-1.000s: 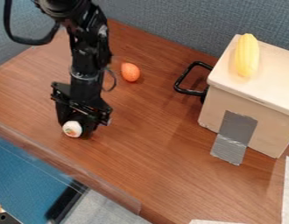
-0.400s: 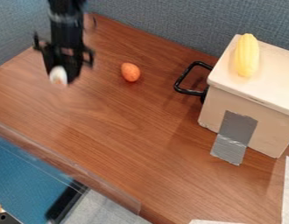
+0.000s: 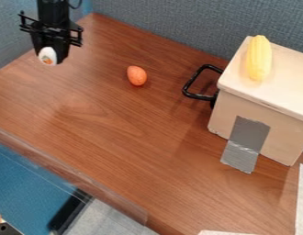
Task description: Moved the thing to the left side of the table
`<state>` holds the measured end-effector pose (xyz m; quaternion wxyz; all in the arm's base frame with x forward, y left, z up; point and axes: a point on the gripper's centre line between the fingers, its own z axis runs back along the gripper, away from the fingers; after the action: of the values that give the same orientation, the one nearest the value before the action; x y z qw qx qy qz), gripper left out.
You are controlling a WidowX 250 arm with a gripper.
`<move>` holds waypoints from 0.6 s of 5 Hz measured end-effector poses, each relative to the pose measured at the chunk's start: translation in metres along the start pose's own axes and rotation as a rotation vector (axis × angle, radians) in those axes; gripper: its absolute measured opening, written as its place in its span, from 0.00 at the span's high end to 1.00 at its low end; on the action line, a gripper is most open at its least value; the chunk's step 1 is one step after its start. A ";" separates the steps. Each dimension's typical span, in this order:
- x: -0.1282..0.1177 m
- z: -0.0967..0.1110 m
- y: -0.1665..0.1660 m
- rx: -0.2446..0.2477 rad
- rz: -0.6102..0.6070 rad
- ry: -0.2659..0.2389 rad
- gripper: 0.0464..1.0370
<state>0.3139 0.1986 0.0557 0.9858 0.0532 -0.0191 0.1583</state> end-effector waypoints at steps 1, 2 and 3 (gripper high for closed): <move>0.008 -0.017 0.026 0.030 0.025 -0.030 0.59; 0.012 -0.033 0.039 0.063 0.032 -0.052 0.59; 0.008 -0.048 0.043 0.051 0.029 -0.021 0.51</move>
<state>0.3091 0.2468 0.0125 0.9815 0.0796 -0.0265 0.1723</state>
